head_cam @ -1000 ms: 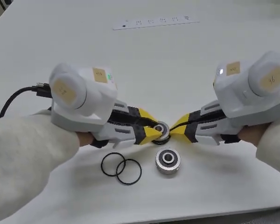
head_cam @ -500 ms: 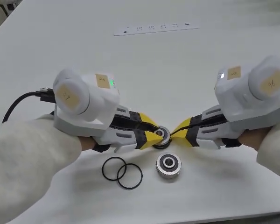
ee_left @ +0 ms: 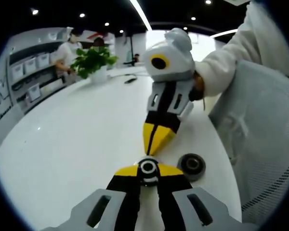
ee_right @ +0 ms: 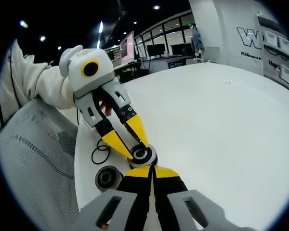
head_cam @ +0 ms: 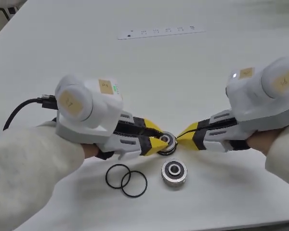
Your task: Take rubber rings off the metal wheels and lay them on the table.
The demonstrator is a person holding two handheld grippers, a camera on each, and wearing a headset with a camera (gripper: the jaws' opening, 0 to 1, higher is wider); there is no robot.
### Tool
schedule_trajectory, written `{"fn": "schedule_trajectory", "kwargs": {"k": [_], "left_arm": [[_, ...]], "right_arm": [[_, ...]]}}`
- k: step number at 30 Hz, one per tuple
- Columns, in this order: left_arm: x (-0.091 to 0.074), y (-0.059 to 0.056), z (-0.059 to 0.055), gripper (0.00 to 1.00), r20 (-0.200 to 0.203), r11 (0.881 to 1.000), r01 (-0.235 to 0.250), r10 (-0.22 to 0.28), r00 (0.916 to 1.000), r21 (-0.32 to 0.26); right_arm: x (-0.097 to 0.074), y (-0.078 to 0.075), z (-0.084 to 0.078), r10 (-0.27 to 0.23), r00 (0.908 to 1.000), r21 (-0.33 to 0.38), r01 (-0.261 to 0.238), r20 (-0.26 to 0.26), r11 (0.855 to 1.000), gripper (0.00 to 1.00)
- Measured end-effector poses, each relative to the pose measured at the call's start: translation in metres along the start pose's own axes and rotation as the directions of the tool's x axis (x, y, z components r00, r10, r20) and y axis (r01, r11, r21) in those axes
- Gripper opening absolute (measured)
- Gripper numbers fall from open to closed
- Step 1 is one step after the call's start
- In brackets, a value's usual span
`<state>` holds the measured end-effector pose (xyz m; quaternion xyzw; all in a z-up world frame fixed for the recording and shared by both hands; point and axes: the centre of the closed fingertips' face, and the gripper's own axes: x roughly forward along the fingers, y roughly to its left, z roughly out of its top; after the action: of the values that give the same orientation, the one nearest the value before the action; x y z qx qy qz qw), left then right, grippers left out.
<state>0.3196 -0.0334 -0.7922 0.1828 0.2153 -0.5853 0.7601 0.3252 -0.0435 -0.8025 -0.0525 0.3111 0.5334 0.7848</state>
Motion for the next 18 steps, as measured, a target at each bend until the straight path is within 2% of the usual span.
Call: {"fn": "schedule_trajectory", "kwargs": {"k": [3,4,11,18], "left_arm": [[-0.0001,0.0,0.0,0.13,0.002,1.0,0.0,0.0,1.0,-0.001],[-0.0001,0.0,0.0,0.13,0.003,1.0,-0.001,0.001,1.0,-0.001],[0.0002,-0.0001,0.0001,0.13,0.003,1.0,-0.001,0.001,1.0,-0.003],[0.0007,0.0003,-0.0001,0.13,0.003,1.0,0.001,-0.001,1.0,-0.001]], "right_arm": [[-0.0021,-0.0008,0.0051,0.028,0.9983,0.131,-0.035,0.051,0.991,0.0],[-0.0019,-0.0005,0.0054,0.038,0.9976,0.147,-0.046,0.059,0.988,0.0],[-0.0018,0.0009,0.0065,0.05,0.9959,0.196,-0.064,0.075,0.978,0.0],[-0.0017,0.0041,0.0095,0.059,0.9951,0.207,-0.074,0.079,0.976,0.0]]}}
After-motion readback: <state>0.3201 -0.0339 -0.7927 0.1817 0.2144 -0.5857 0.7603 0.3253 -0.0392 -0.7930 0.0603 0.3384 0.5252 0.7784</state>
